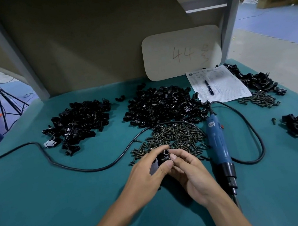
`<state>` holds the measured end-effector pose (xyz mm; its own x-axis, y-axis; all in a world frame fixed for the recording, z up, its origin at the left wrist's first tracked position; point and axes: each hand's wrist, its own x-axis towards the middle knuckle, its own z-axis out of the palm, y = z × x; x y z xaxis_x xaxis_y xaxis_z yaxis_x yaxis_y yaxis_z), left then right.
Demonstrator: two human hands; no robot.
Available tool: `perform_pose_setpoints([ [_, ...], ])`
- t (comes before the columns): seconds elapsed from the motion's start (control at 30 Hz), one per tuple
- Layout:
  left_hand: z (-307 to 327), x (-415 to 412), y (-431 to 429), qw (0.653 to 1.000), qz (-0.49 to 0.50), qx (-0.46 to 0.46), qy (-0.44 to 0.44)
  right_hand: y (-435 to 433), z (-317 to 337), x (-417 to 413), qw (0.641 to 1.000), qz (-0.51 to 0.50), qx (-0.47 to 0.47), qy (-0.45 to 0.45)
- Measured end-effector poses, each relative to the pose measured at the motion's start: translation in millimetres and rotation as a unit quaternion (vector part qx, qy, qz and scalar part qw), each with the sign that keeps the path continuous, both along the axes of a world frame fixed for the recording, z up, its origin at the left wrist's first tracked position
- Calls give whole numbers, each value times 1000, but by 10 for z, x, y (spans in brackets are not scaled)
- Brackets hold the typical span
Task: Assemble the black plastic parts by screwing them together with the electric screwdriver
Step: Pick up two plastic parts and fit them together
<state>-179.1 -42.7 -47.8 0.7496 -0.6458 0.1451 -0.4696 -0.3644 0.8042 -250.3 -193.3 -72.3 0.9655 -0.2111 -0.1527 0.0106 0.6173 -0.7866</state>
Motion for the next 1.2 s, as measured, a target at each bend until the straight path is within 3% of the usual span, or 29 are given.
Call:
perform_pose_setpoints([
  [0.2, 23, 40, 18, 999, -31, 30, 5, -13, -23, 9, 1000, -8, -6, -7],
  [1.2, -13, 44, -27, 999, -30, -29, 9, 16, 28, -4, 1000, -17, 0, -10],
])
